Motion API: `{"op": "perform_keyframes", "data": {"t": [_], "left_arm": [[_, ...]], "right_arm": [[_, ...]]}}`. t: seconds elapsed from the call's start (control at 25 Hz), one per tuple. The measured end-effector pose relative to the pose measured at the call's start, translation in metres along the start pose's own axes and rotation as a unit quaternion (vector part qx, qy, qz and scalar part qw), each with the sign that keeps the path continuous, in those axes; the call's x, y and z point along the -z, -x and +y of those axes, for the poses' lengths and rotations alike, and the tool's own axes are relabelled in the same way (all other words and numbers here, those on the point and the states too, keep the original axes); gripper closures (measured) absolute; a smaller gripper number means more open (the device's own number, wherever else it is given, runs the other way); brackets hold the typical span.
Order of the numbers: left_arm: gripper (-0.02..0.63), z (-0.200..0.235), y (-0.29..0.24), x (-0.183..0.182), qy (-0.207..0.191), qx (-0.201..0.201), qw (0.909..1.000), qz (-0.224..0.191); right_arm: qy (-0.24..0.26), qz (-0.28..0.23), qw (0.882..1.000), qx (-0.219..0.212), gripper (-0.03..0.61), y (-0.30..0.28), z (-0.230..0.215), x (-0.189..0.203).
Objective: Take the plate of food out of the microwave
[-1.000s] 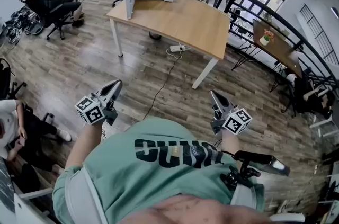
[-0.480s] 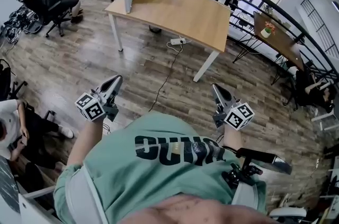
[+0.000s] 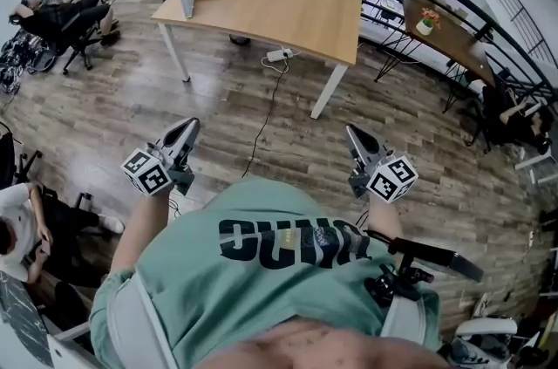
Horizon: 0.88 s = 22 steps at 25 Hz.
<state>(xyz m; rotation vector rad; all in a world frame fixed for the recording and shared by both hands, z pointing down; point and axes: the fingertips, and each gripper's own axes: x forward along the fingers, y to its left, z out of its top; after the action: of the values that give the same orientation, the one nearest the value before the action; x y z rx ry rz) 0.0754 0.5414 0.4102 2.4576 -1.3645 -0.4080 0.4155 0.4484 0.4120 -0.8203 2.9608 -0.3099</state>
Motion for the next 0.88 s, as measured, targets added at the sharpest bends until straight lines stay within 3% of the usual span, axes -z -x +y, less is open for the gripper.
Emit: {"op": "perform_keyframes", "data": {"t": [0.4,0.88], "left_arm": [[0.620,-0.042,-0.052,0.017,0.001,0.012,0.9998,0.014],[0.620,-0.086,-0.092,0.043,0.001,0.003,0.9995,0.031]], "right_arm": [[0.050,0.005,0.999,-0.003,0.572,0.037,-0.025,-0.014],[0.056,0.003,0.998,-0.033,0.572,0.064,-0.062,-0.015]]}}
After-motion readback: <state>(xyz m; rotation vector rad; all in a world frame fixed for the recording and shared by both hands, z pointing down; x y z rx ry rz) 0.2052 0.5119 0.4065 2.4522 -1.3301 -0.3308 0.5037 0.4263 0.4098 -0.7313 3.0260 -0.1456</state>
